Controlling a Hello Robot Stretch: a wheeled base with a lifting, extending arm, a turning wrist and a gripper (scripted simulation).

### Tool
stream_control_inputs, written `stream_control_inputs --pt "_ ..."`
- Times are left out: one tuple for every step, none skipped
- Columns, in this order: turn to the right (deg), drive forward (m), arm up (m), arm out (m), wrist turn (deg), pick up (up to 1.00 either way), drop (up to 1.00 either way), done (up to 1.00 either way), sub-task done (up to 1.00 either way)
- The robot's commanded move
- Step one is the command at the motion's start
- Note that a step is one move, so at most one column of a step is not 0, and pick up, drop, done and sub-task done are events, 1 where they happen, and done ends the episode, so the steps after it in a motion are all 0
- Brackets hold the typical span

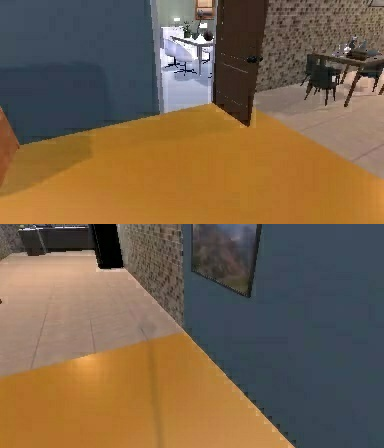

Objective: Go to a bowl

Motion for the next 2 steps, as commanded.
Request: stream_control_inputs --pt "0.0 1.00 0.00 0.00 0.0 0.00 0.00 0.00 0.00" --pt "0.0 1.00 0.00 0.00 0.0 0.00 0.00 0.00 0.00"
